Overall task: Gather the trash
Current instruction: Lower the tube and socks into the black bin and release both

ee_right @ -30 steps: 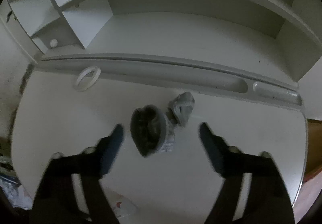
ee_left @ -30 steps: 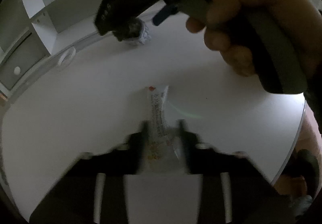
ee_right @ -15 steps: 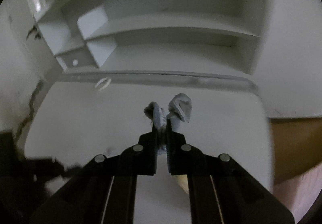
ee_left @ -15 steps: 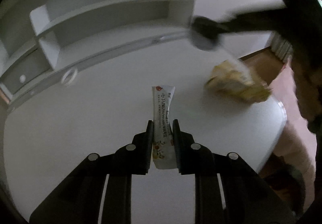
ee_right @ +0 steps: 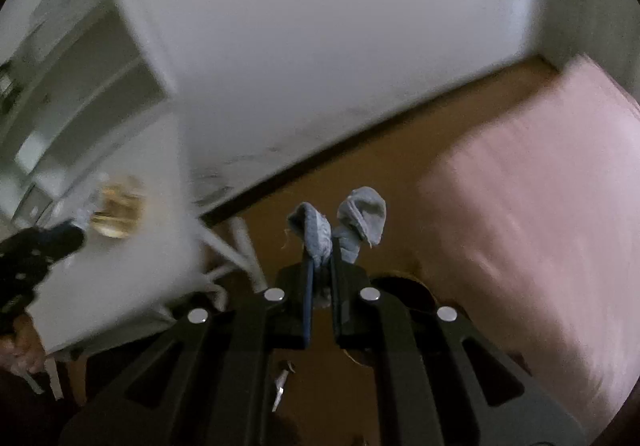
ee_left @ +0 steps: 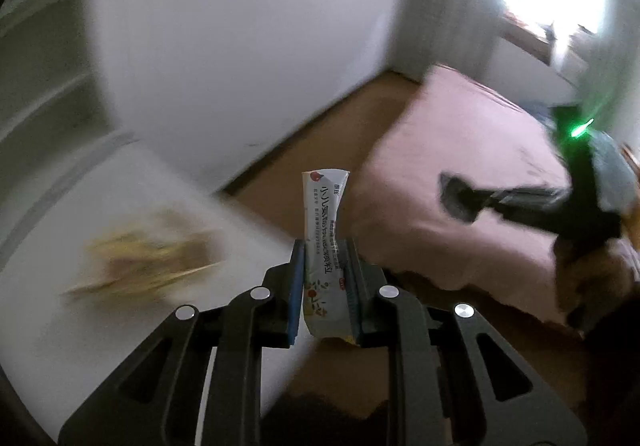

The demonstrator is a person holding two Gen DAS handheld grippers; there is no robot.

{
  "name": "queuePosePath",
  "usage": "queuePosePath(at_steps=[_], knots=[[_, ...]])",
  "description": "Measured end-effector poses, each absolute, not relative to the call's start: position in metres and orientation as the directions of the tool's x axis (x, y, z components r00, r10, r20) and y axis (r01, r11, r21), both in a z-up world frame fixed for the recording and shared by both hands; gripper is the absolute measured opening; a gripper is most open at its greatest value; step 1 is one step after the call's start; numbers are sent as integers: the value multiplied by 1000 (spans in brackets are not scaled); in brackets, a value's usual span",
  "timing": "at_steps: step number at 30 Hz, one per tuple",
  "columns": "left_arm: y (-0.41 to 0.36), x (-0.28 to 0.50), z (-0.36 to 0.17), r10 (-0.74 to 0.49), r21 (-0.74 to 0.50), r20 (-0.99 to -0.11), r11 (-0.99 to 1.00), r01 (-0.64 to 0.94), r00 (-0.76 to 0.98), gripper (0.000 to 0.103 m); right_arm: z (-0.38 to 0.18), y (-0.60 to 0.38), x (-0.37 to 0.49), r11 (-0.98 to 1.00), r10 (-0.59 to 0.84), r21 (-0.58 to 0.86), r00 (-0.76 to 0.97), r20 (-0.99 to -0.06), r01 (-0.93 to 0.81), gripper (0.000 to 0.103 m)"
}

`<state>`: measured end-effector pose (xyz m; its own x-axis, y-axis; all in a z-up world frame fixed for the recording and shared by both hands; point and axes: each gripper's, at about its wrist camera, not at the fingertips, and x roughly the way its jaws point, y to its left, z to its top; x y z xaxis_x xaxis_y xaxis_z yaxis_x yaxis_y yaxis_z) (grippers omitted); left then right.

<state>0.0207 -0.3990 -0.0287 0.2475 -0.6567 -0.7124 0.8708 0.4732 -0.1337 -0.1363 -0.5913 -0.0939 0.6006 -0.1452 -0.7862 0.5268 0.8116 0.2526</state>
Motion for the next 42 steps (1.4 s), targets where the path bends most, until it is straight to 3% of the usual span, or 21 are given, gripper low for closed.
queuePosePath(at_steps=[7, 19, 24, 33, 34, 35, 37, 42], knots=[[-502, -24, -105, -636, -130, -768, 270, 954, 75, 18, -189, -635, -196, 685, -120, 292, 498, -859, 668, 8], [-573, -11, -304, -366, -186, -929, 329, 926, -56, 18, -341, -653, -158, 605, 76, 350, 386, -919, 715, 8], [-573, 2, -326, -332, -199, -940, 357, 913, -75, 18, -366, -651, -152, 584, 123, 368, 370, -921, 723, 8], [-576, -3, -315, -357, -217, -930, 342, 914, -87, 20, -354, -662, -151, 573, 118, 385, 392, -912, 723, 8], [-577, -3, -311, -361, -216, -929, 340, 915, -85, 31, -350, -663, -152, 572, 117, 389, 397, -910, 722, 13], [-578, -4, -307, -364, -211, -928, 339, 917, -79, 55, -345, -665, -153, 573, 112, 390, 402, -909, 721, 19], [-577, -6, -298, -383, -185, -923, 340, 922, -44, 70, -334, -665, -159, 578, 89, 388, 417, -904, 718, 66], [-572, -16, -268, -417, -159, -909, 300, 941, -21, 72, -309, -666, -166, 591, 59, 395, 450, -891, 703, 69]])
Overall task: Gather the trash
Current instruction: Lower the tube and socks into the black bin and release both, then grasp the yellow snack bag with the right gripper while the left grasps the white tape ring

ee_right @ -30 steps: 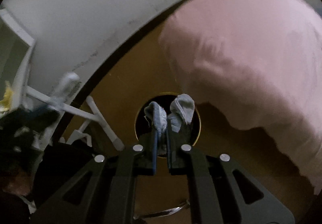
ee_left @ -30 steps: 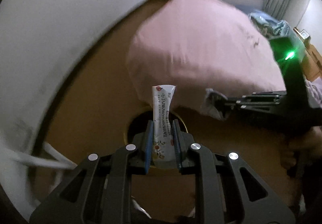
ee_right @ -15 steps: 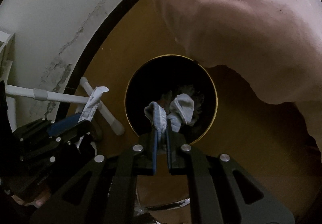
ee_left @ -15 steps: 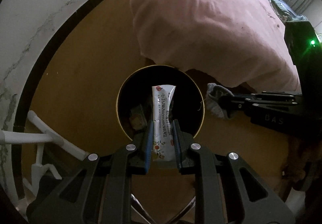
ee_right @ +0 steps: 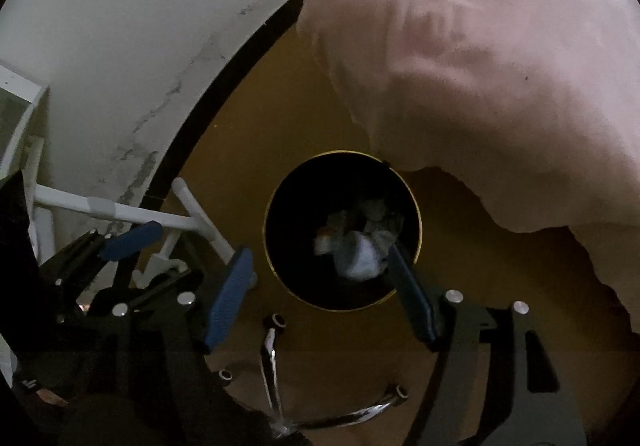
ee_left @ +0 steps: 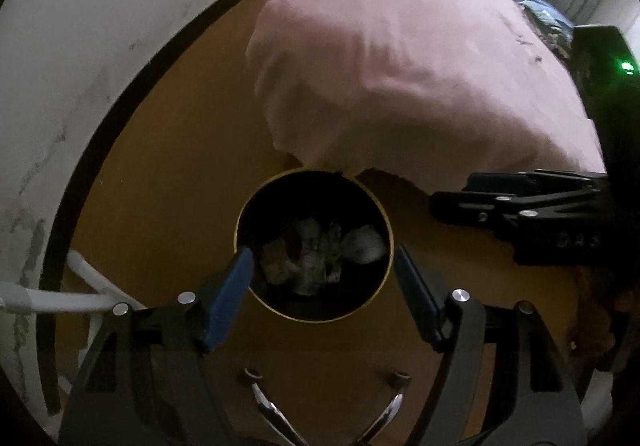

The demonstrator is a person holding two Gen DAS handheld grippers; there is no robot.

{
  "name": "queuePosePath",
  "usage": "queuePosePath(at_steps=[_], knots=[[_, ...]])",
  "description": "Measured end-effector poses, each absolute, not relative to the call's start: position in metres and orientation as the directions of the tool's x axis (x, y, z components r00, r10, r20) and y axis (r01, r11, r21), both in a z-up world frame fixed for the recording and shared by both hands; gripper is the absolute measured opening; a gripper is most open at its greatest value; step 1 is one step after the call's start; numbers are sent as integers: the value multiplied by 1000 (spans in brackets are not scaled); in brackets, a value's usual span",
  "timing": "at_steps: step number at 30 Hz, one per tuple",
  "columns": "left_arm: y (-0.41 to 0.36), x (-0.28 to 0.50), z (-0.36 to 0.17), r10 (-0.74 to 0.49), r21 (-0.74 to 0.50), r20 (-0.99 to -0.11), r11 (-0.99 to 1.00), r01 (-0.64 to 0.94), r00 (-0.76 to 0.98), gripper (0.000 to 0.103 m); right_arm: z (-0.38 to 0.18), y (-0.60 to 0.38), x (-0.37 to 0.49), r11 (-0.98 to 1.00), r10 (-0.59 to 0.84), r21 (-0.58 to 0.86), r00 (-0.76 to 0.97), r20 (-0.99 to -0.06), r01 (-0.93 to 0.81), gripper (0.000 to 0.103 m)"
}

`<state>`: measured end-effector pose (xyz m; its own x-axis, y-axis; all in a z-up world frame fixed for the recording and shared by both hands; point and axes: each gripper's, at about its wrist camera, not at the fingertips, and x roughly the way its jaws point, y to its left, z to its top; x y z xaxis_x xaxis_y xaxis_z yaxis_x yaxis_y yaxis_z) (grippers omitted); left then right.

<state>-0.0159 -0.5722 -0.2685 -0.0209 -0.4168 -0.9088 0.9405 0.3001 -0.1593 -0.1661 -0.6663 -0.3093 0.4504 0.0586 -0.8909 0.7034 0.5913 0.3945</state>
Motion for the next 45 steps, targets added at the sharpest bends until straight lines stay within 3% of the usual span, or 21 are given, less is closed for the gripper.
queuePosePath(at_steps=[5, 10, 15, 20, 24, 33, 35, 37, 40, 45], knots=[[-553, -31, -207, -501, -112, -865, 266, 957, 38, 91, -267, -665, -181, 598, -22, 371, 478, -878, 710, 77], [-502, -39, -125, -593, -28, -792, 277, 960, 148, 95, -196, -651, -177, 673, -126, 322, 533, -837, 666, 83], [-420, -26, -64, -623, 30, -732, 376, 926, 276, 96, -119, -585, -129, 826, -119, 288, 650, -750, 484, 91], [-306, 18, -35, -547, 64, -704, 585, 808, 452, 96, -73, -475, -46, 963, 70, 233, 715, -696, 133, 92], [-212, 60, -32, -425, 67, -715, 749, 659, 556, 96, -66, -390, 20, 986, 168, 112, 675, -719, -126, 92], [-42, 138, -50, -239, 3, -768, 927, 376, 594, 96, -93, -337, 119, 970, 140, 0, 555, -820, -245, 92], [-29, 150, -56, -231, -10, -773, 936, 352, 592, 96, -103, -334, 129, 969, 126, -12, 533, -836, -248, 85], [-11, 174, -59, -233, -33, -784, 941, 336, 575, 96, -107, -330, 135, 969, 108, -29, 527, -843, -245, 62], [-7, 209, -66, -223, -34, -789, 946, 322, 572, 96, -107, -327, 139, 969, 111, -26, 528, -842, -245, 52], [-8, 290, -85, -186, -17, -813, 954, 298, 551, 96, -93, -314, 141, 969, 135, -10, 566, -813, -246, 51]])
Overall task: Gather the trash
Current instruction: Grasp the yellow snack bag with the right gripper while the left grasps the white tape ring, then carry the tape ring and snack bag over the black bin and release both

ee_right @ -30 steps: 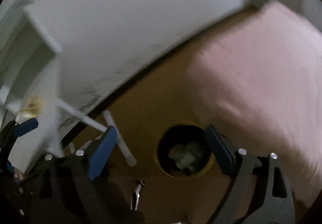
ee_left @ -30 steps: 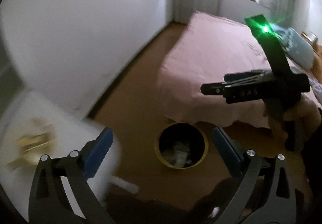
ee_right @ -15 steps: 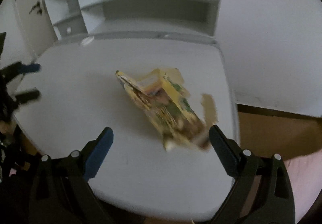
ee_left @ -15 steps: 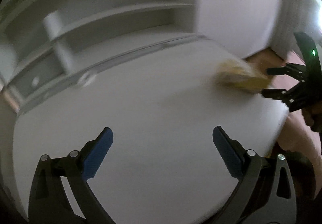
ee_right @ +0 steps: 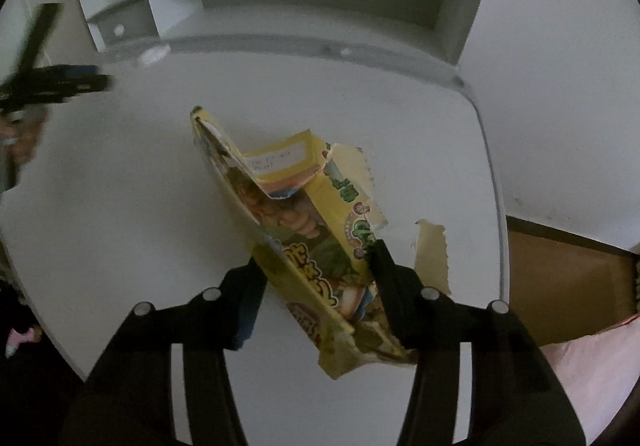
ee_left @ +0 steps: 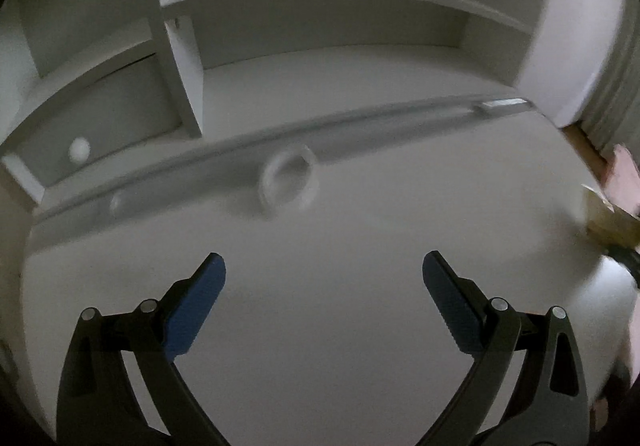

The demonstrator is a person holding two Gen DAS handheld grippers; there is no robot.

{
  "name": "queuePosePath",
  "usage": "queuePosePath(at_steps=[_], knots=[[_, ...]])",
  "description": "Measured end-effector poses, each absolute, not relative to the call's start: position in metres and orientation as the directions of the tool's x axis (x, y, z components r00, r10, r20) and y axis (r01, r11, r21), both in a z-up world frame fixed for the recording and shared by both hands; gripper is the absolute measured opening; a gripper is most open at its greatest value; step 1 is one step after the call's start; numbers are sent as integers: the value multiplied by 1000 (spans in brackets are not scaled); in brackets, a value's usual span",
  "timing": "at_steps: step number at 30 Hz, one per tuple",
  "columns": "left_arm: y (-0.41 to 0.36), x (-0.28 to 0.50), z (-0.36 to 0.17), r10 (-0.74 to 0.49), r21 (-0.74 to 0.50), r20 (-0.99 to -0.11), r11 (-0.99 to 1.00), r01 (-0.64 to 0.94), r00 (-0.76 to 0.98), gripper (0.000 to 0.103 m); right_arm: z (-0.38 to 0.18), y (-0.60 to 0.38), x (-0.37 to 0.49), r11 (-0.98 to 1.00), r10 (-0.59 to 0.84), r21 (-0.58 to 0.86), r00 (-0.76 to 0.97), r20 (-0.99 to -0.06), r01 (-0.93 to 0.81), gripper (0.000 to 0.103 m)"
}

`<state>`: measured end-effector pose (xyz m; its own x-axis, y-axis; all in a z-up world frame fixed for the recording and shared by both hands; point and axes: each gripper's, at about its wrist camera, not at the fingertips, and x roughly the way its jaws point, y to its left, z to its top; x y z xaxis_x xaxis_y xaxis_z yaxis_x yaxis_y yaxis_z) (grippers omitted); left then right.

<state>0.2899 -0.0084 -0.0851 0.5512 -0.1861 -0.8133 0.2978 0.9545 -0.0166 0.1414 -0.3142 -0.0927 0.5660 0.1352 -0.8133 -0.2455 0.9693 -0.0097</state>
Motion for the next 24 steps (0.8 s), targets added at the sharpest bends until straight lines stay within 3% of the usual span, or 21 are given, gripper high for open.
queuePosePath(at_steps=[4, 9, 10, 12, 14, 18, 24], knots=[[-8, 329, -98, -163, -19, -829, 964, 264, 535, 95, -79, -302, 142, 965, 181, 29, 584, -792, -260, 51], [-18, 342, -101, -105, 57, -811, 965, 256, 576, 79, -73, -293, 143, 963, 208, 54, 600, -773, -264, 51], [-22, 342, -99, -108, 64, -808, 961, 269, 579, 69, -72, -294, 143, 964, 213, 63, 605, -768, -259, 51], [-28, 339, -96, -122, 63, -804, 955, 288, 581, 38, -72, -298, 141, 966, 217, 78, 610, -762, -246, 51], [-37, 334, -95, -88, 102, -807, 953, 284, 585, 37, -71, -307, 137, 969, 224, 104, 618, -754, -224, 51], [-71, 304, -87, -146, 67, -812, 938, 340, 565, 37, -70, -340, 118, 981, 194, 134, 645, -739, -141, 51], [-188, 211, -59, -350, -24, -772, 849, 527, 530, 37, -89, -437, 47, 975, 54, 184, 671, -740, 124, 51]])
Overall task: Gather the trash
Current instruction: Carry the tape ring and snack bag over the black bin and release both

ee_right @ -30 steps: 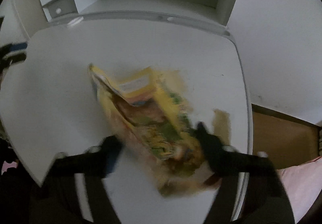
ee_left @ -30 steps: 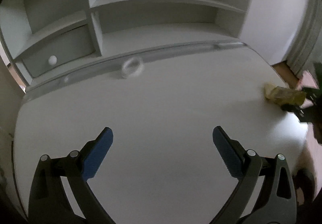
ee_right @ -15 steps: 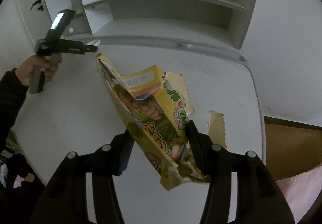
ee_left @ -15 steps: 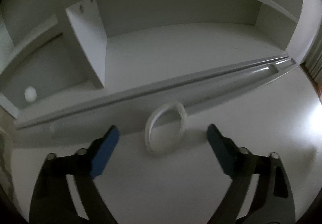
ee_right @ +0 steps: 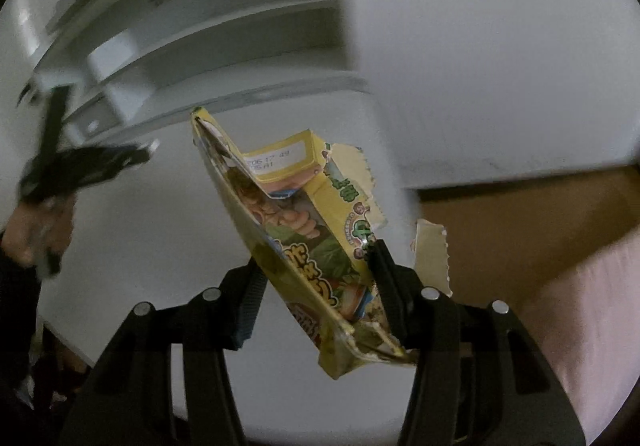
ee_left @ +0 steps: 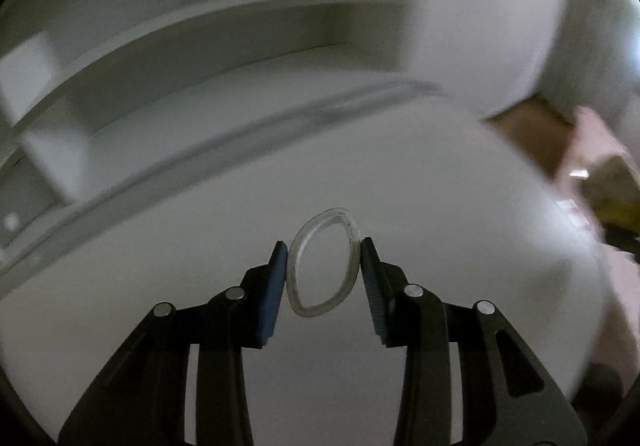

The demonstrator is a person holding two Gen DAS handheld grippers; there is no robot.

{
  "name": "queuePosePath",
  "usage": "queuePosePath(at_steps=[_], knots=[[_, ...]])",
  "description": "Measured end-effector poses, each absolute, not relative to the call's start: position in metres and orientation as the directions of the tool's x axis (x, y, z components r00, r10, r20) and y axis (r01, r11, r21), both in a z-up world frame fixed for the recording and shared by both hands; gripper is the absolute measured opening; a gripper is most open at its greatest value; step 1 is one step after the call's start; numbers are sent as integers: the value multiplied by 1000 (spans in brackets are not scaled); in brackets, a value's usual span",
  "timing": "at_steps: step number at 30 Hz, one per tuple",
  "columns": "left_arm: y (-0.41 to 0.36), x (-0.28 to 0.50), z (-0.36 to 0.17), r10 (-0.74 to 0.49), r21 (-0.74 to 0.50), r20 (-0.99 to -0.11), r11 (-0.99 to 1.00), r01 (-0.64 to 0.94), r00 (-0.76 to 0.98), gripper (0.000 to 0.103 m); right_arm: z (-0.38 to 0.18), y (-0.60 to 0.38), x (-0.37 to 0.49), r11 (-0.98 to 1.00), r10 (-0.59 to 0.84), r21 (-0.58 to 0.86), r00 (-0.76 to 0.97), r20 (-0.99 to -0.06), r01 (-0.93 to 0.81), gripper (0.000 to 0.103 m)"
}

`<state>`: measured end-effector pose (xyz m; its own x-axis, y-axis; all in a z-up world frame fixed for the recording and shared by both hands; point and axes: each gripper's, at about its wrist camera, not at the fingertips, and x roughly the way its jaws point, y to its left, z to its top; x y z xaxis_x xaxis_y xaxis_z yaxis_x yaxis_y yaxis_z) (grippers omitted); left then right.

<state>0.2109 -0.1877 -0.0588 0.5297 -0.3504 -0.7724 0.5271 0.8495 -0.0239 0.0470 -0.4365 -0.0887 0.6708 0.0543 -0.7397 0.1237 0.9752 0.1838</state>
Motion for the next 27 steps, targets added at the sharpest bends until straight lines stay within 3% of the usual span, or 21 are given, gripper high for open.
queuePosePath(at_steps=[6, 13, 18, 27], knots=[[-350, 85, -45, -588, -104, -724, 610, 786, 361, 37, -118, -531, -53, 887, -106, 209, 623, -775, 411, 51], [-474, -19, -64, -661, -120, -731, 369, 921, 170, 37, -165, -603, -155, 745, -193, 221, 520, -832, 630, 52], [-523, -45, -113, -618, -78, -774, 313, 946, 141, 37, -219, -629, -180, 663, -141, 258, 456, -879, 702, 52], [-576, 0, -243, -450, -168, -893, 342, 925, 4, 37, -322, -639, -164, 587, -2, 301, 372, -928, 752, 52]])
